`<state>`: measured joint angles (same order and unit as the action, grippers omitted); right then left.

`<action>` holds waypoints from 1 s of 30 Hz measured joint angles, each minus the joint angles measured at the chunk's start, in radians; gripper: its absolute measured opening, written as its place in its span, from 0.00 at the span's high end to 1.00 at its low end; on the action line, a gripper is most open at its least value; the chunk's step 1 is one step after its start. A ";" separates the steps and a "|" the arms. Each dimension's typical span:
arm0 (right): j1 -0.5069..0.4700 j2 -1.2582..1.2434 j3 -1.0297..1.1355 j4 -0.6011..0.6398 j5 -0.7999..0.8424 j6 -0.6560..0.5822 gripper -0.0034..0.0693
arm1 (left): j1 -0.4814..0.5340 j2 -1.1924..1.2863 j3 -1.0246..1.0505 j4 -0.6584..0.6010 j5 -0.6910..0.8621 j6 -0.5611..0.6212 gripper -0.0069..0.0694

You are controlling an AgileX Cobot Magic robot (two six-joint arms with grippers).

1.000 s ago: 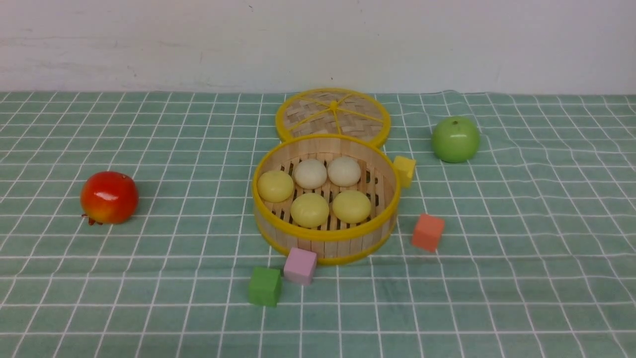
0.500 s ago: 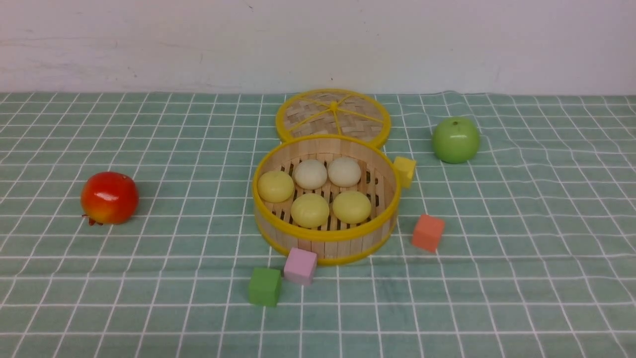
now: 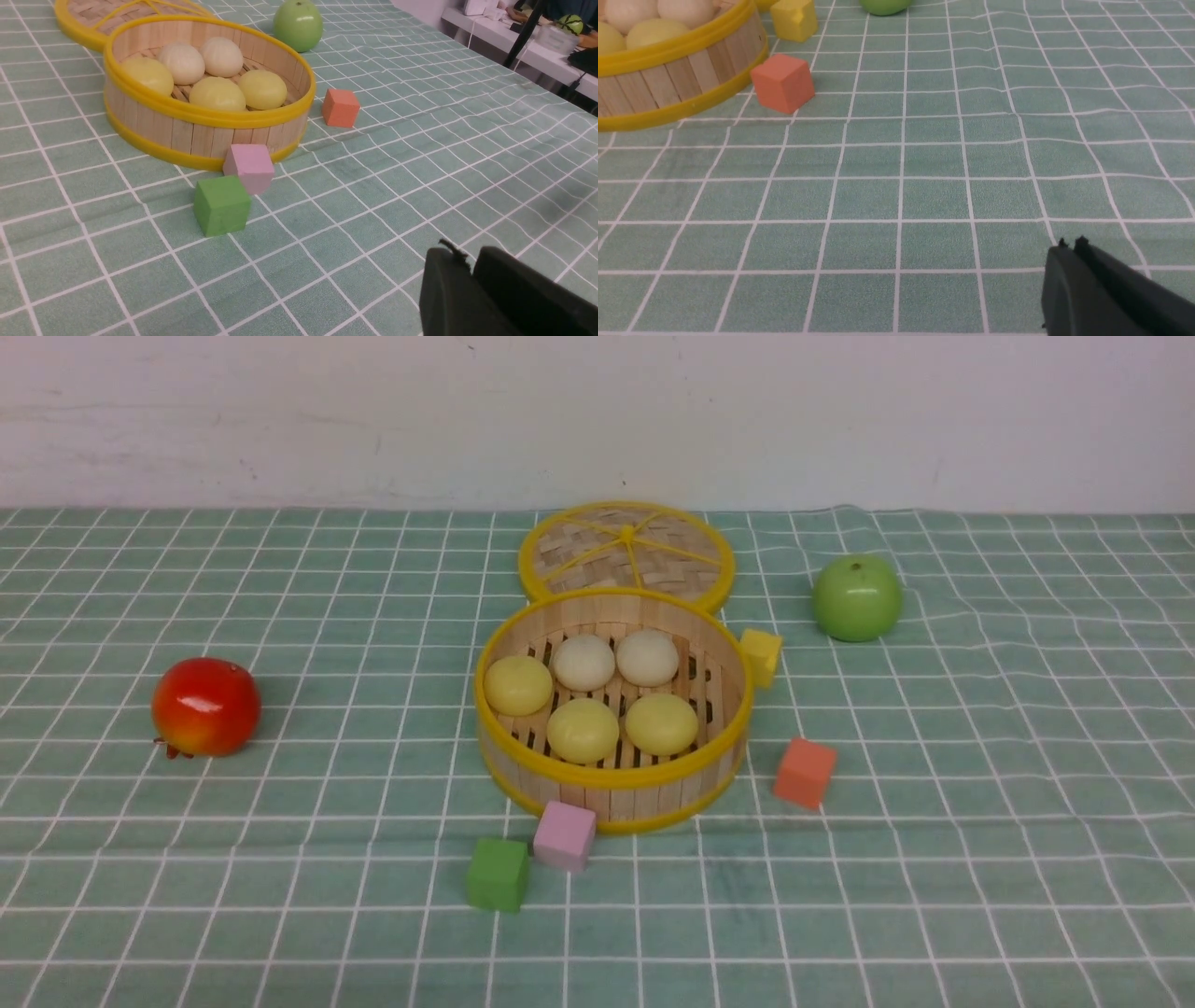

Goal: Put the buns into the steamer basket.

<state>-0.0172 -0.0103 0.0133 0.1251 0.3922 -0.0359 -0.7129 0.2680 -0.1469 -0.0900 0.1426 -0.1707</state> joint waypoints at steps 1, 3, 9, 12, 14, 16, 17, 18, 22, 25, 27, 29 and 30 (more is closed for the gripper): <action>0.000 0.000 0.000 0.001 0.000 0.000 0.97 | 0.000 0.000 0.000 0.000 0.000 0.000 0.80; -0.001 0.000 0.000 0.001 0.000 0.000 0.97 | 0.000 0.000 0.000 0.000 0.000 0.000 0.80; -0.001 0.000 0.000 0.001 0.000 0.000 0.97 | 0.000 0.000 0.000 0.000 0.000 0.000 0.79; -0.001 0.000 0.000 0.001 0.000 0.000 0.97 | 0.000 0.000 0.000 0.000 0.000 0.000 0.79; -0.001 0.000 0.000 0.001 0.000 0.000 0.97 | 0.000 0.000 0.000 0.000 0.000 0.000 0.79; -0.001 0.000 0.000 0.001 0.000 0.000 0.96 | 0.007 -0.003 0.004 0.044 -0.022 0.015 0.79; -0.001 0.000 0.000 0.001 0.000 0.000 0.96 | 0.019 -0.008 0.008 0.072 -0.040 0.019 0.79; -0.001 0.000 0.000 0.001 0.000 0.000 0.96 | 0.031 -0.014 0.011 0.080 -0.048 0.020 0.79; -0.001 0.000 0.000 0.001 0.000 0.000 0.95 | 0.221 -0.086 0.061 0.090 -0.143 0.011 0.79; -0.001 0.000 0.000 0.001 0.000 0.000 0.95 | 0.408 -0.172 0.127 0.032 -0.152 -0.036 0.81; -0.001 0.000 0.000 0.001 0.000 0.000 0.95 | 0.507 -0.232 0.164 0.023 -0.110 -0.068 0.87; -0.001 0.000 0.000 0.001 0.000 0.000 0.95 | 0.577 -0.269 0.170 0.028 -0.011 -0.086 0.92; -0.001 0.000 0.000 0.001 0.000 0.000 0.95 | 0.577 -0.269 0.170 0.030 0.003 -0.086 0.93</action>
<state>-0.0180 -0.0103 0.0133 0.1261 0.3922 -0.0359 -0.1359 -0.0014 0.0231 -0.0602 0.1455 -0.2571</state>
